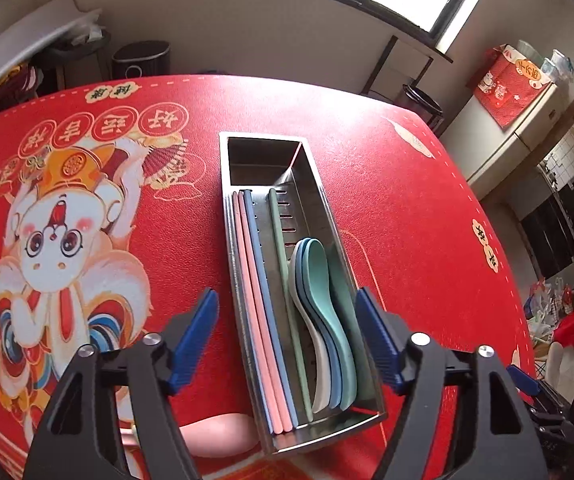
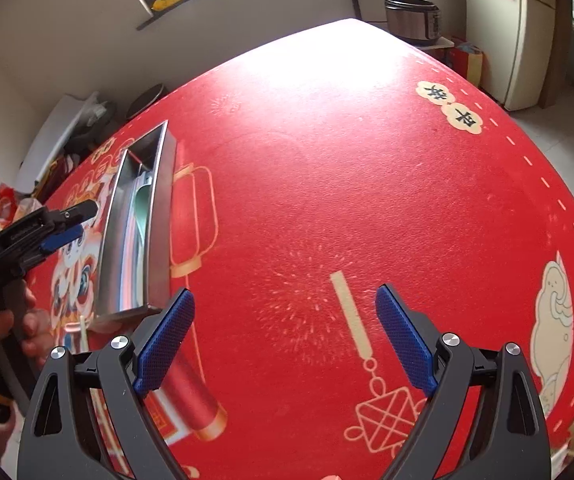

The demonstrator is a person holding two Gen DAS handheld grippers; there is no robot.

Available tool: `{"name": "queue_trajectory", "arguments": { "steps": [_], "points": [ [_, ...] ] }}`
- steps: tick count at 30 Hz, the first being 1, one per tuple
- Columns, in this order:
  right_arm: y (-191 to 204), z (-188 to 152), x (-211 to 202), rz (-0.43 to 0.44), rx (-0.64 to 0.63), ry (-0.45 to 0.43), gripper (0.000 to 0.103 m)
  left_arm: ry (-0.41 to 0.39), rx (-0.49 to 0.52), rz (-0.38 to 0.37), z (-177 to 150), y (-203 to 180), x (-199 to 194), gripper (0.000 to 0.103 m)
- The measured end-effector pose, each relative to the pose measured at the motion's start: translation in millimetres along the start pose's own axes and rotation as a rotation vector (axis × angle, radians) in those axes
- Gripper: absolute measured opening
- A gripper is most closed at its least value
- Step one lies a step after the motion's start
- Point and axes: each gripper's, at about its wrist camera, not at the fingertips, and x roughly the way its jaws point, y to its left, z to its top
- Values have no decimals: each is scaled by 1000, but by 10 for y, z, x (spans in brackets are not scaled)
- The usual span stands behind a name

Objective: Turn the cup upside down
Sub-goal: 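Move the open left gripper back to the remaining green chopstick, then close the left gripper on the green chopstick and lift it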

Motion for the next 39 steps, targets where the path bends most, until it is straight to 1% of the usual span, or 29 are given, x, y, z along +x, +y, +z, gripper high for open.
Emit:
{"name": "queue_trajectory", "arguments": {
  "steps": [2, 4, 9, 12, 17, 21, 23, 26, 27, 29, 33, 35, 39],
  "points": [
    [126, -45, 16, 12, -17, 3, 89, -20, 23, 19, -58, 56, -166, 83],
    [234, -98, 30, 26, -26, 7, 89, -38, 41, 39, -132, 131, -325, 86],
    [538, -283, 87, 43, -78, 25, 88, -49, 58, 109, -437, 411, -658, 90],
    [694, -385, 123, 55, -113, 46, 88, -21, 54, 141, -679, 591, -753, 90],
    [913, -517, 181, 67, -176, 76, 88, 54, 14, 146, -1158, 782, -772, 90],
    [1012, -594, 213, 75, -216, 116, 88, 103, 8, 145, -1442, 763, -706, 90],
    [1063, -630, 222, 58, -252, 126, 88, 116, 11, 131, -1539, 720, -684, 90],
    [1079, -676, 245, 62, -266, 157, 89, 123, 36, 131, -1616, 633, -662, 90],
    [1072, -689, 252, 62, -267, 166, 89, 124, 43, 132, -1632, 604, -656, 90],
    [1058, -713, 261, 62, -269, 182, 89, 127, 51, 136, -1652, 558, -637, 83],
    [1016, -722, 252, 65, -277, 189, 89, 149, 47, 157, -1700, 518, -559, 75],
    [985, -712, 245, 73, -274, 189, 89, 161, 47, 166, -1718, 502, -519, 68],
    [926, -698, 231, 90, -268, 194, 89, 172, 58, 178, -1745, 453, -464, 61]
  ]
}}
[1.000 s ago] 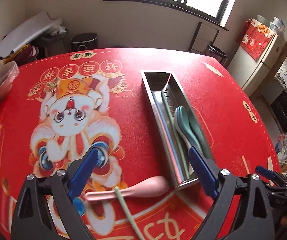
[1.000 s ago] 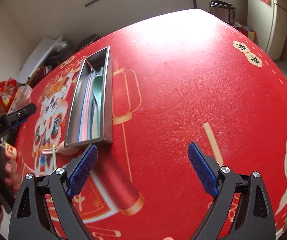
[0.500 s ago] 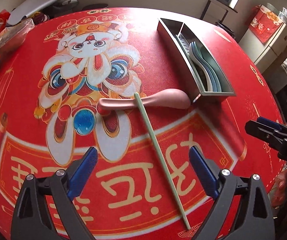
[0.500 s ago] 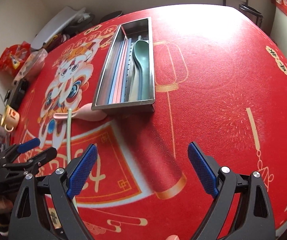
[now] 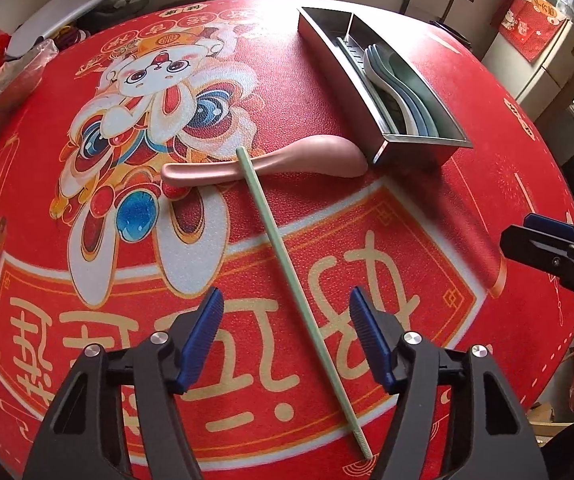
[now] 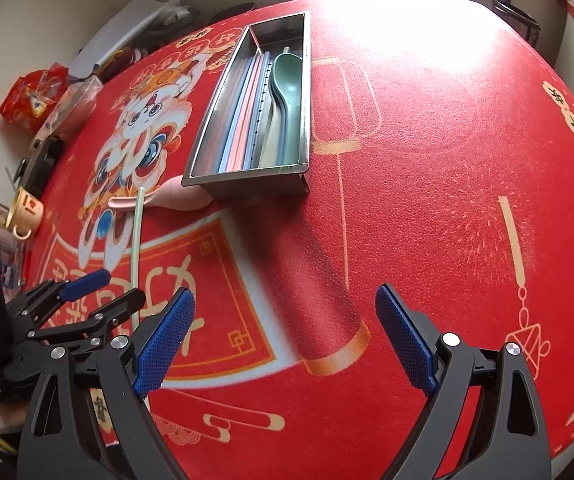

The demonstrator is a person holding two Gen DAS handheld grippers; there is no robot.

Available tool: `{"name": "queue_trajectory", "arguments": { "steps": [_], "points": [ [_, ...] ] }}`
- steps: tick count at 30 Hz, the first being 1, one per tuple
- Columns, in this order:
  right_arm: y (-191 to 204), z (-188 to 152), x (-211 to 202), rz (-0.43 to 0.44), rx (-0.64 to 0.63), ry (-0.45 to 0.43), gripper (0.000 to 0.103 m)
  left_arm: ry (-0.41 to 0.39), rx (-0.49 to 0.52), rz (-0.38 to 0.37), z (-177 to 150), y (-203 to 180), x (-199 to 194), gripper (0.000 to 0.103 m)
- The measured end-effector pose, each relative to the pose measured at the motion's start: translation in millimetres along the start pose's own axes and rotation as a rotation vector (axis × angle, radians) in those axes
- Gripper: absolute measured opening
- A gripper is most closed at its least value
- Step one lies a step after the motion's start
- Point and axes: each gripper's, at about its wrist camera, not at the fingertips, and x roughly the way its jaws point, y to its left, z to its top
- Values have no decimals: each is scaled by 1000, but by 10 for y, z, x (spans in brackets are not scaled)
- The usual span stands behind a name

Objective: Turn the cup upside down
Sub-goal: 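Close the left gripper on the green chopstick and lift it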

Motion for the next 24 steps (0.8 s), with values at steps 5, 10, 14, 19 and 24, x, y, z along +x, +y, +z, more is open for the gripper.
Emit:
{"name": "queue_trajectory", "arguments": {
  "steps": [5, 10, 14, 19, 24],
  "points": [
    [-46, 3, -29, 8, 3, -3, 89, 21, 25, 10, -14, -92, 67, 53],
    [-90, -6, -44, 8, 12, -3, 89, 19, 44, 44, -36, -148, 84, 53],
    [-102, -14, -43, 10, 13, -1, 89, 9, 58, 73, -68, -185, 72, 47],
    [-67, -23, -29, 16, 9, 4, 89, 6, 49, 71, -85, -156, 53, 41],
    [-30, -34, -7, 21, 8, 11, 89, -6, 59, 71, -105, -131, 44, 33]
  ]
}}
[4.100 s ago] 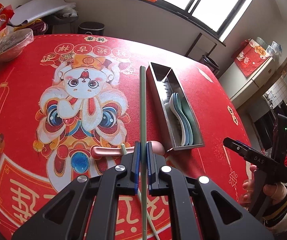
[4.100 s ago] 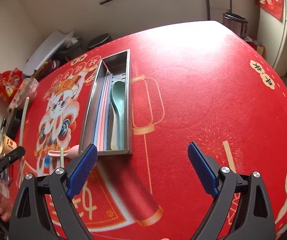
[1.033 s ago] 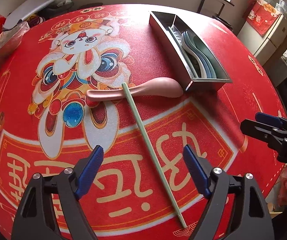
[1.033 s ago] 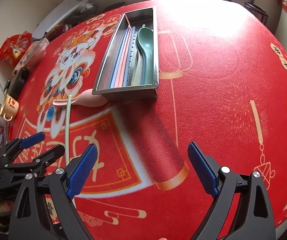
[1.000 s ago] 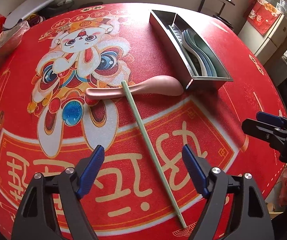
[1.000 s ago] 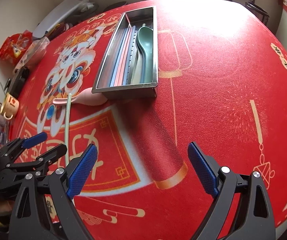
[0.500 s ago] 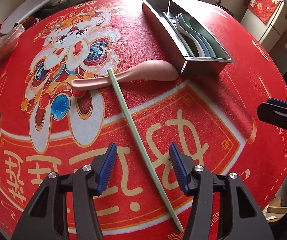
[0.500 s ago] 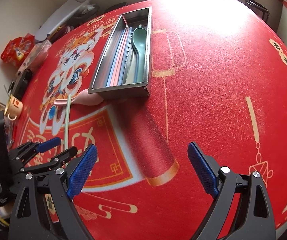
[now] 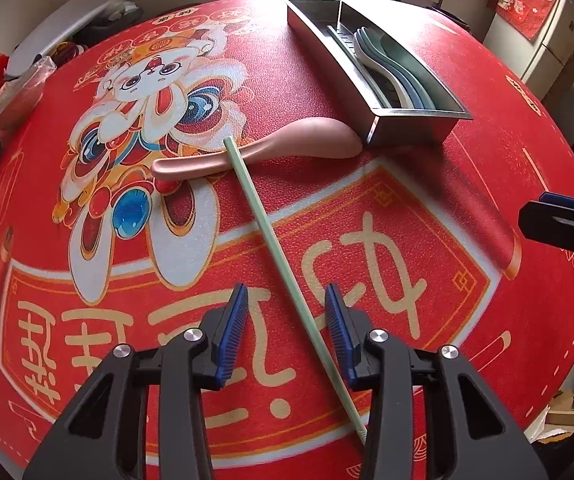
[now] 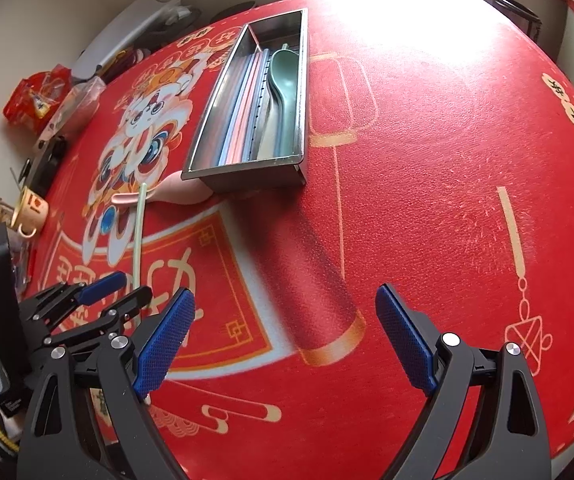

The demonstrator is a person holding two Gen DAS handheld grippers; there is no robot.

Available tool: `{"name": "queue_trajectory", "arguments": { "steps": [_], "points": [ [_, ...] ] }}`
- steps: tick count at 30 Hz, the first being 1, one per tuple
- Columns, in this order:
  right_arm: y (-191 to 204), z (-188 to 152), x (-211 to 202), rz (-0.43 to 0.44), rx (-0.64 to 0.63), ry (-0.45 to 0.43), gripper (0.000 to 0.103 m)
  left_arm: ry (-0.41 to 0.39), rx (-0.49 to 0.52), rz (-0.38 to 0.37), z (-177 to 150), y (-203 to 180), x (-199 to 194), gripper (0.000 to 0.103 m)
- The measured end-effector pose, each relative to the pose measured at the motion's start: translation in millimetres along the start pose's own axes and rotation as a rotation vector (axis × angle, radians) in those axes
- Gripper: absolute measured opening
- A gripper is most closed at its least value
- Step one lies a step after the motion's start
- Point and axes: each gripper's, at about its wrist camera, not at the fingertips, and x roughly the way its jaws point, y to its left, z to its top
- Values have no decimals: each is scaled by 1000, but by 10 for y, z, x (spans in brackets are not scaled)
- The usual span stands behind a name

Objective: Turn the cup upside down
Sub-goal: 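Close the left gripper on the green chopstick and lift it, then grasp the pink spoon handle with the right gripper while the left gripper holds the green chopstick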

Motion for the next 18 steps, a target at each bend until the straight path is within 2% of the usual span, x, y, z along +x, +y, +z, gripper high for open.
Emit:
{"name": "queue_trajectory", "arguments": {
  "steps": [1, 2, 3, 8, 18],
  "points": [
    [11, -3, 4, 2, -1, 3, 89, -6, -5, -10, -6, 17, -8, 16],
    [20, -5, 10, 4, -2, 5, 89, -5, -14, -15, -8, 43, -12, 10],
    [31, -7, 15, 6, -4, 6, 89, -4, -26, -26, -12, 76, -15, 9],
    [106, -11, 52, 17, -22, 16, 89, -13, -81, -49, -45, 243, -58, 6],
    [480, 52, 181, 41, -137, 39, 88, -99, -175, -43, -105, 667, -359, 6]
  ]
}}
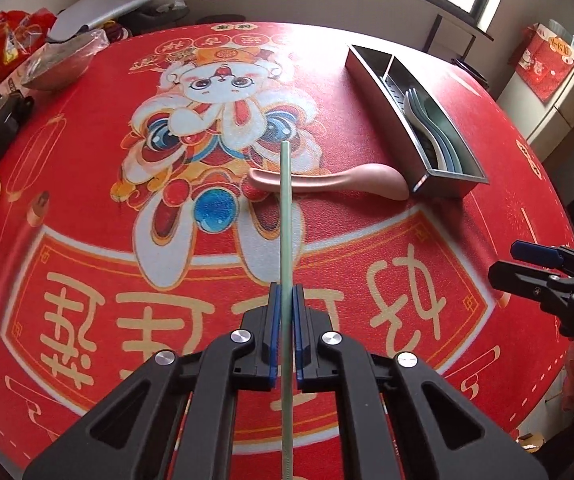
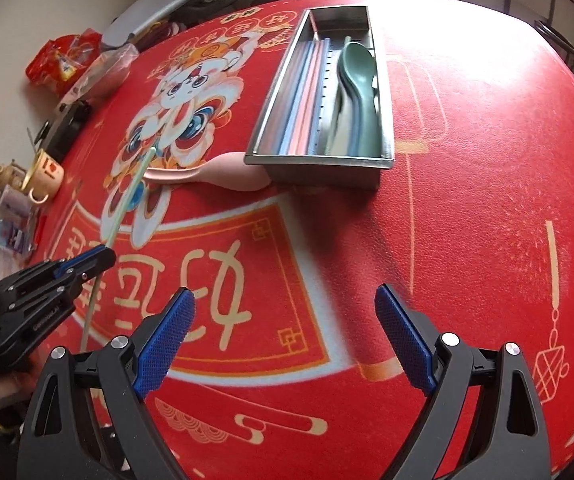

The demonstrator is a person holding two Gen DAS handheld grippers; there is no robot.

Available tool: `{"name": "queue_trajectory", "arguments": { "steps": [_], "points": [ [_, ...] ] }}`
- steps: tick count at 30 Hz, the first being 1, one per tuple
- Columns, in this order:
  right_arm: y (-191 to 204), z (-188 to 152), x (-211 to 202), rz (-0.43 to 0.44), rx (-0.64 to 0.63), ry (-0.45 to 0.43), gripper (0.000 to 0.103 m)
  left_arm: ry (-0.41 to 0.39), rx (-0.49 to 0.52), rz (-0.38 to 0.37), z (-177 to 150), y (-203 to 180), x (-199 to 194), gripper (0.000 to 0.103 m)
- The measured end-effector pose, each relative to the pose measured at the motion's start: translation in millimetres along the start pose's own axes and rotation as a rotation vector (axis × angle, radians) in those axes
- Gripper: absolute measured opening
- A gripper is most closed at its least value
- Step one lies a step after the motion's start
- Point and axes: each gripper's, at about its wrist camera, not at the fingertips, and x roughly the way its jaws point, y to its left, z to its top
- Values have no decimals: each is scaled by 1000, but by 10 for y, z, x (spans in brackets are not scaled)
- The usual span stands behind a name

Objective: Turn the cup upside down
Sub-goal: 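Grasp the pink spoon handle with the right gripper while the left gripper holds the green chopstick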

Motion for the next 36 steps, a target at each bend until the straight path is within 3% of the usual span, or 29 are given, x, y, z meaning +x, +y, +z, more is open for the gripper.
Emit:
{"name": "queue_trajectory", "arguments": {
  "steps": [2, 3, 4, 9, 16, 27, 36],
  "points": [
    [108, 38, 43, 16, -16, 3, 86, -16, -14, 3, 4, 97, -70, 6],
    [161, 60, 72, 25, -21, 7, 74, -23, -18, 5, 5, 144, -98, 6],
    [215, 85, 119, 34, -20, 19, 71, -30, -22, 8, 5, 188, -125, 6],
    [391, 195, 302, 96, 87, 32, 71, -59, -48, 12, -7, 434, -242, 6],
    [528, 367, 476, 118, 398, -14, 71, -94, -79, -3, 39, 799, -372, 6],
    [643, 571, 655, 17, 804, -122, 55, -133, -43, -79, 183, 1189, -419, 6],
    [732, 608, 809, -99, 889, -141, 43, -134, -37, -117, 216, 1432, -411, 6]
  ]
}}
